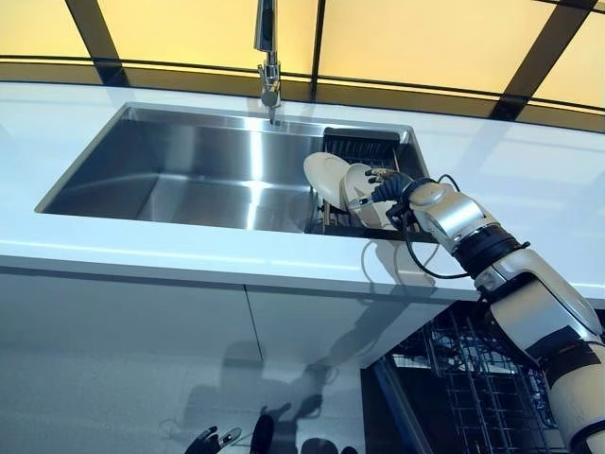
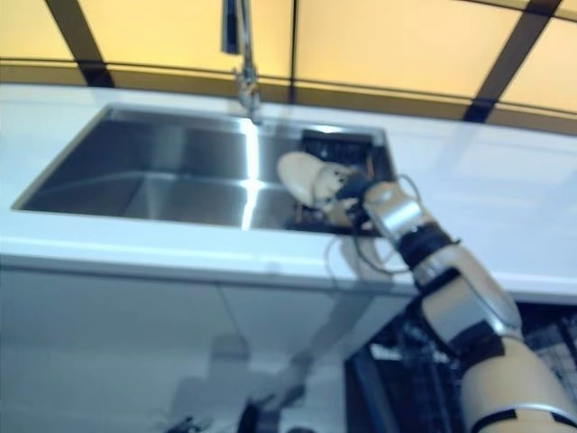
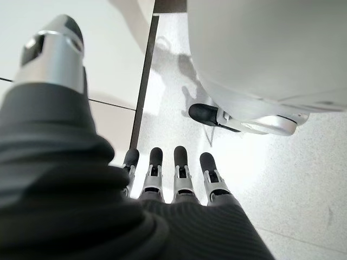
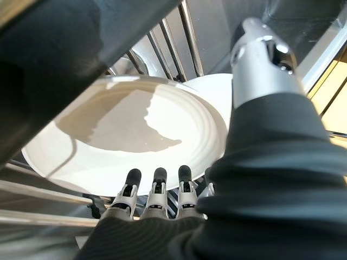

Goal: Take plates into dishwasher

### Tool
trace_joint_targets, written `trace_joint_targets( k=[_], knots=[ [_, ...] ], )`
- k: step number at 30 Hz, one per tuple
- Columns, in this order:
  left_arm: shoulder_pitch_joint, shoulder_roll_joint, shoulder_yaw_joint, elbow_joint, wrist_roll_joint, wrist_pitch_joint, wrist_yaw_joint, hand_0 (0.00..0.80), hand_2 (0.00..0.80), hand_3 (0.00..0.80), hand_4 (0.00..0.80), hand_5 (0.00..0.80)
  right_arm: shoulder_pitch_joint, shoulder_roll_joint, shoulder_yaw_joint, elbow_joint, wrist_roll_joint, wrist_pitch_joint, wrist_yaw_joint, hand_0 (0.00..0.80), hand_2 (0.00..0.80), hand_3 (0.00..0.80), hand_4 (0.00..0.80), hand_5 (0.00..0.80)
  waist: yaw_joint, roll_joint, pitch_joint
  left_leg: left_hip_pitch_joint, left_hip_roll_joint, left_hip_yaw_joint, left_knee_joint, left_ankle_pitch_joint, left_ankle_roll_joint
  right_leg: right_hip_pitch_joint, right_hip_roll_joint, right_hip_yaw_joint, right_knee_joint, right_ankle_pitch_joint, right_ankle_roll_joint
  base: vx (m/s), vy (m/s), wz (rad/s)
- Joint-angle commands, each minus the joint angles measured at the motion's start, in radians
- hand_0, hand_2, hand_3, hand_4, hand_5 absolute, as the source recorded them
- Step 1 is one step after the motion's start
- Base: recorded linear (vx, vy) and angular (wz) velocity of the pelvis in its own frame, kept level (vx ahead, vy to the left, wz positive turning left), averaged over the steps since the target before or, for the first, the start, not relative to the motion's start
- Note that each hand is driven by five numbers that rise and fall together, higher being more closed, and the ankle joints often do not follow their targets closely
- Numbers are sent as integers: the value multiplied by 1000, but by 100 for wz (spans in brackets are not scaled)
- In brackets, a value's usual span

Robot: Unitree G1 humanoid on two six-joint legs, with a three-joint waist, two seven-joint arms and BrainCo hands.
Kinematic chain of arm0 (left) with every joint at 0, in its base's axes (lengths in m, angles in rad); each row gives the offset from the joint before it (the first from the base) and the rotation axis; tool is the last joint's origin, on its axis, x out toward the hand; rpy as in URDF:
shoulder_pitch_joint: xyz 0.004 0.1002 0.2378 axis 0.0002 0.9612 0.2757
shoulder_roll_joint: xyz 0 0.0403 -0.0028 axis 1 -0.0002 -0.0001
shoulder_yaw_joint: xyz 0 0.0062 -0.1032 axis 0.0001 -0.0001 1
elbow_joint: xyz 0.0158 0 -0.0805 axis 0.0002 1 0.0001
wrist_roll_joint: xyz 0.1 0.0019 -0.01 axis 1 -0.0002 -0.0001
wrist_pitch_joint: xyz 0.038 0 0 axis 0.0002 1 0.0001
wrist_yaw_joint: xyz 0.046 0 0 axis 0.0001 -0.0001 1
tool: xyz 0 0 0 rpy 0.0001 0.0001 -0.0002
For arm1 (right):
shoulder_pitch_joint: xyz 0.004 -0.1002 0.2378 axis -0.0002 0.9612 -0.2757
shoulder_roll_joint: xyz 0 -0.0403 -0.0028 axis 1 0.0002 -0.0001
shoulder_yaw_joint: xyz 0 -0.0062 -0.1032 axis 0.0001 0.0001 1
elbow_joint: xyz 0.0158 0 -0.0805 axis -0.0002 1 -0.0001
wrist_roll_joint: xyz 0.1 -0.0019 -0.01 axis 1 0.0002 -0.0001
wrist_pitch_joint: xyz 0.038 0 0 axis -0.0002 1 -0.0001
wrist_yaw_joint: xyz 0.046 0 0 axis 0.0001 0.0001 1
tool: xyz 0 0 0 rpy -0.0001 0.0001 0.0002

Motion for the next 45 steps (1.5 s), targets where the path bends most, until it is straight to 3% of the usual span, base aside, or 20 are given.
trace_joint_targets(
  k=[1,18,37,45],
  knots=[
    [-59,5,-8,29,-18,-40,13,0,0,0,0,0,-67,-25,36,14,-43,-17,-4,0,0,0,0,0,15,-48,33,29,-30,54,-4,-55,15,-24,-46,29,1,56,36,0,0,0],
    [-65,12,-13,45,-11,-33,9,0,0,0,0,0,-60,-22,36,30,-73,0,47,0,0,0,0,0,10,-61,21,42,-31,61,-4,-57,17,-15,-44,29,4,57,38,2,0,0],
    [-81,10,-10,-11,-101,-52,8,0,0,0,0,0,-82,-11,50,65,-90,29,22,0,0,0,0,0,31,-29,108,-22,-35,47,-4,-40,18,-76,-48,18,11,67,34,-32,12,0],
    [-78,0,-14,-20,-124,-62,7,0,0,0,0,0,-112,-12,71,116,-193,21,-14,0,0,0,0,0,41,-10,132,-44,-40,40,-4,-32,18,-95,-53,10,14,70,35,-12,27,1]
  ],
)
